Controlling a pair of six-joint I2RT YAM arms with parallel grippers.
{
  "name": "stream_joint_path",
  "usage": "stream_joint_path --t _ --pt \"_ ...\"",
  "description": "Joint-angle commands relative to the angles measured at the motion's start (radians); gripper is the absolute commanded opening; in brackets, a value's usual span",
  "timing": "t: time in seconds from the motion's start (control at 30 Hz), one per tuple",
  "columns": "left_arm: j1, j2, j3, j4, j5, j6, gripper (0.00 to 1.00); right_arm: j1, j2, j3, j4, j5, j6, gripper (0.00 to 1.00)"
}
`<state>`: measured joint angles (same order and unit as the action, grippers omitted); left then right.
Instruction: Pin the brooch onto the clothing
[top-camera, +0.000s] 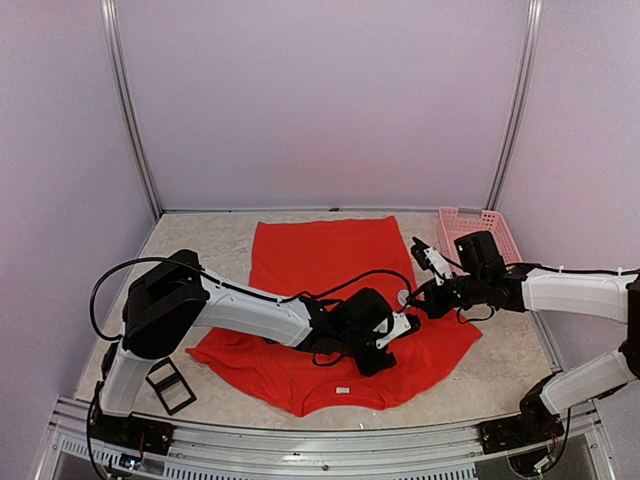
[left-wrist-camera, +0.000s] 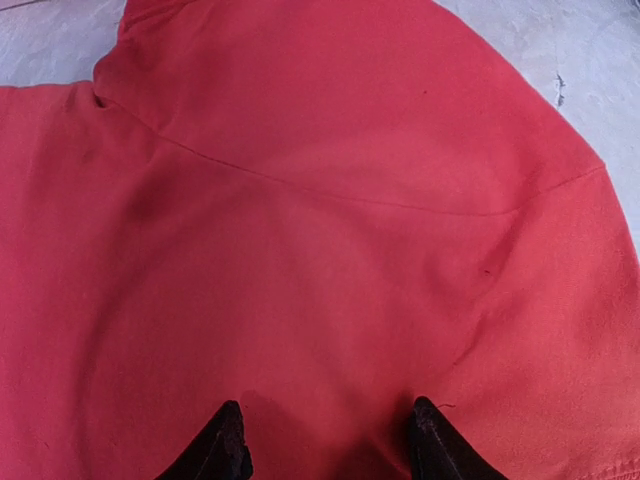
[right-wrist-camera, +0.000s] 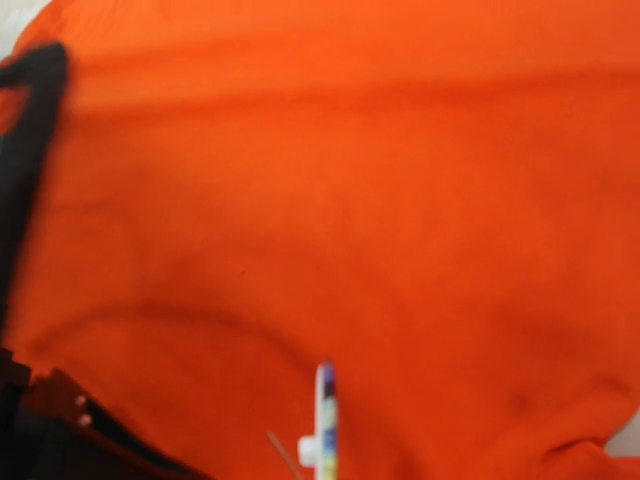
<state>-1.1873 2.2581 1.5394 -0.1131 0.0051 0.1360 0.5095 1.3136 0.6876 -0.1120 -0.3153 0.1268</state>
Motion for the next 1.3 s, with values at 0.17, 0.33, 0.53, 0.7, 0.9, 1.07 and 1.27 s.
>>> stream_joint_path --t 0.17,0.33,0.53,0.7,0.9,1.07,1.27 --pt "0.025 -0.025 -0.134 -0.018 0.101 0.003 0.00 -0.017 0.019 0.001 0.016 -0.002 0.046 0.00" --pt "0.054 -0.176 -0.235 0.093 0.177 -0.062 0.00 -0.003 0.014 -0.066 0.102 -0.029 0.039 0.00" --pt "0.069 -0.313 -0.276 0.148 0.221 -0.125 0.00 0.077 -0.117 -0.209 0.362 -0.008 -0.050 0.00" --pt "0.078 -0.393 -0.305 0.167 0.245 -0.129 0.00 0.131 -0.205 -0.294 0.533 0.061 -0.141 0.00" --pt "0.086 -0.416 -0.272 0.175 0.252 -0.130 0.00 0.195 -0.191 -0.305 0.589 0.121 -0.277 0.00" --pt "0.099 -0.412 -0.240 0.185 0.257 -0.164 0.00 0.224 -0.198 -0.305 0.563 0.109 -0.348 0.00" --pt "0.102 -0.413 -0.226 0.221 0.269 -0.198 0.00 0.234 -0.272 -0.362 0.559 0.121 -0.367 0.00"
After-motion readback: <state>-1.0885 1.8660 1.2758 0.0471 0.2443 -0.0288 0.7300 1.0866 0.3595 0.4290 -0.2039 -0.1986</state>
